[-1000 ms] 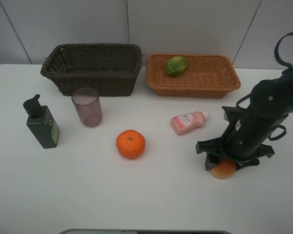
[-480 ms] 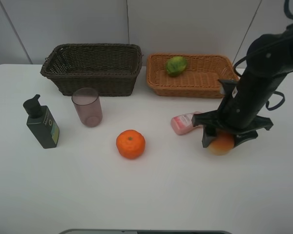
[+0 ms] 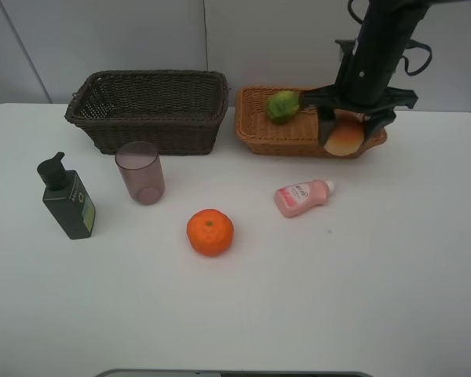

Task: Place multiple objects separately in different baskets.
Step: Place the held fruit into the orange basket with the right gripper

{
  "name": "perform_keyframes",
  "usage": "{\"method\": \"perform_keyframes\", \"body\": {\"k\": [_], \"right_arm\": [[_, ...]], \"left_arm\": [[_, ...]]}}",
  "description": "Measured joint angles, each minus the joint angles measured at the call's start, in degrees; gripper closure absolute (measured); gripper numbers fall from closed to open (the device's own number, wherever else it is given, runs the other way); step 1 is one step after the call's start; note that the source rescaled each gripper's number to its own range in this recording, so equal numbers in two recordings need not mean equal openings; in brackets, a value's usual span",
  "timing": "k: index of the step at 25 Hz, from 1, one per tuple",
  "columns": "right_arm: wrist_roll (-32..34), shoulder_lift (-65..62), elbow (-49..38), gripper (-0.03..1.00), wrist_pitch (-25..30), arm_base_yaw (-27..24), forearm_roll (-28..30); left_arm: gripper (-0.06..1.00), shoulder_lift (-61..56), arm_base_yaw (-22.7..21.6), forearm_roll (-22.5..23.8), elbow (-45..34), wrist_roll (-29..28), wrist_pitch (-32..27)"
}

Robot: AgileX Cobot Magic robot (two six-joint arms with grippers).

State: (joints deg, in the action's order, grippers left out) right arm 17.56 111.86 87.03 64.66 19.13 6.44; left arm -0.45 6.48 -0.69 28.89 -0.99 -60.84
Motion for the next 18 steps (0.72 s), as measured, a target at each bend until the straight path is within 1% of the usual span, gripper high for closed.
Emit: {"method": "perform_keyframes", "body": {"k": [4, 7, 9, 11, 14, 18], "right_arm": [[-1.9, 7.0, 12.6, 0.72, 3.3, -0.6, 0.6], [-2.2, 11.3, 20.8, 0.72, 4.0, -1.2, 1.5], [-2.9, 13.6, 24.4, 0.72, 3.9, -1.7, 1.7], [-3.1, 15.8, 26.7, 0.72, 3.3, -2.1, 1.7], [-3.2, 17.8, 27.4, 0.72, 1.7, -3.2, 1.7], [-3.2, 19.8, 27.4, 0.72, -2.3, -4.6, 1.8]], "left_arm": [[-0.05, 0.0, 0.0, 0.0, 0.0, 0.0, 0.0], [-0.05, 0.0, 0.0, 0.0, 0.0, 0.0, 0.0], [-0.05, 0.0, 0.0, 0.0, 0.0, 0.0, 0.0], [-0.05, 0.0, 0.0, 0.0, 0.0, 0.0, 0.0], [-0.05, 0.0, 0.0, 0.0, 0.0, 0.0, 0.0], [-0.05, 0.0, 0.0, 0.0, 0.0, 0.0, 0.0]]}}
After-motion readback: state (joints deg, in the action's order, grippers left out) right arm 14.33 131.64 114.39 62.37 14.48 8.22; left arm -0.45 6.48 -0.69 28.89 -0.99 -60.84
